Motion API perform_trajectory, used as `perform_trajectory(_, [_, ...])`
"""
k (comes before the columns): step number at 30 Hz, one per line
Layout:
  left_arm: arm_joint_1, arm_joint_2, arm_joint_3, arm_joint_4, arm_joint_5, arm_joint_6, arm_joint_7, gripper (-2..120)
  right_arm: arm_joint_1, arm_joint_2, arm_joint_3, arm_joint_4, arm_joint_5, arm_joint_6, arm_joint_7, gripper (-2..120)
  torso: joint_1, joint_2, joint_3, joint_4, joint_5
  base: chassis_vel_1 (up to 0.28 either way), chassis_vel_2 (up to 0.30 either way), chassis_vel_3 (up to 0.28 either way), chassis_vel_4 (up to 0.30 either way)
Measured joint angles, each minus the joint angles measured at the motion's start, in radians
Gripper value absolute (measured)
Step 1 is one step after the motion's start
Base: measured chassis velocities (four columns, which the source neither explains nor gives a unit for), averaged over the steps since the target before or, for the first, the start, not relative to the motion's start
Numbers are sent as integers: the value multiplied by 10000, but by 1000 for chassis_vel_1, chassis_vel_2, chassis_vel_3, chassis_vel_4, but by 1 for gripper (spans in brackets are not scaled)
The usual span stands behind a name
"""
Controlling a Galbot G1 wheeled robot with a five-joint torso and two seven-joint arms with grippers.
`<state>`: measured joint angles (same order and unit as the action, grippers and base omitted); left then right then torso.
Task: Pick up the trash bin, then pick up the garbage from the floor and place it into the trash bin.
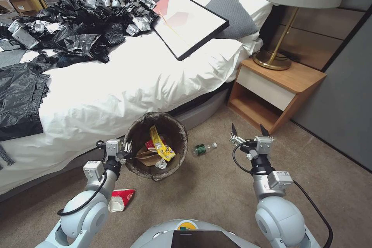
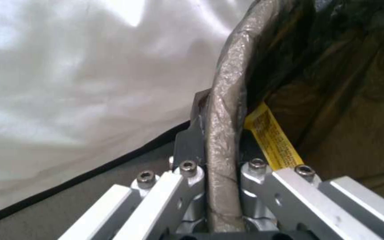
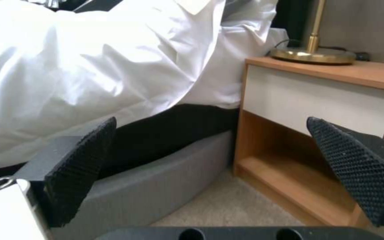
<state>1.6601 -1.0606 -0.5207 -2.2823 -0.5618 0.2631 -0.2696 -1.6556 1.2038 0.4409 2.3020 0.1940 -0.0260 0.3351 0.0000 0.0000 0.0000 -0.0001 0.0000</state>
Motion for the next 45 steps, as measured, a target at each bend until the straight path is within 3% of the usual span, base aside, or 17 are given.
perform_trajectory(23, [233, 11, 95, -117, 1, 45, 52, 4, -50, 330, 73, 37, -85, -101, 53, 100, 0, 0, 0, 2, 0, -3, 2, 2, -3])
perform_trajectory(45, [287, -20, 85, -136, -42, 76, 55, 4, 219, 302, 103, -65, 14, -158, 102, 100, 0, 0, 0, 5, 1, -103, 104, 114, -100])
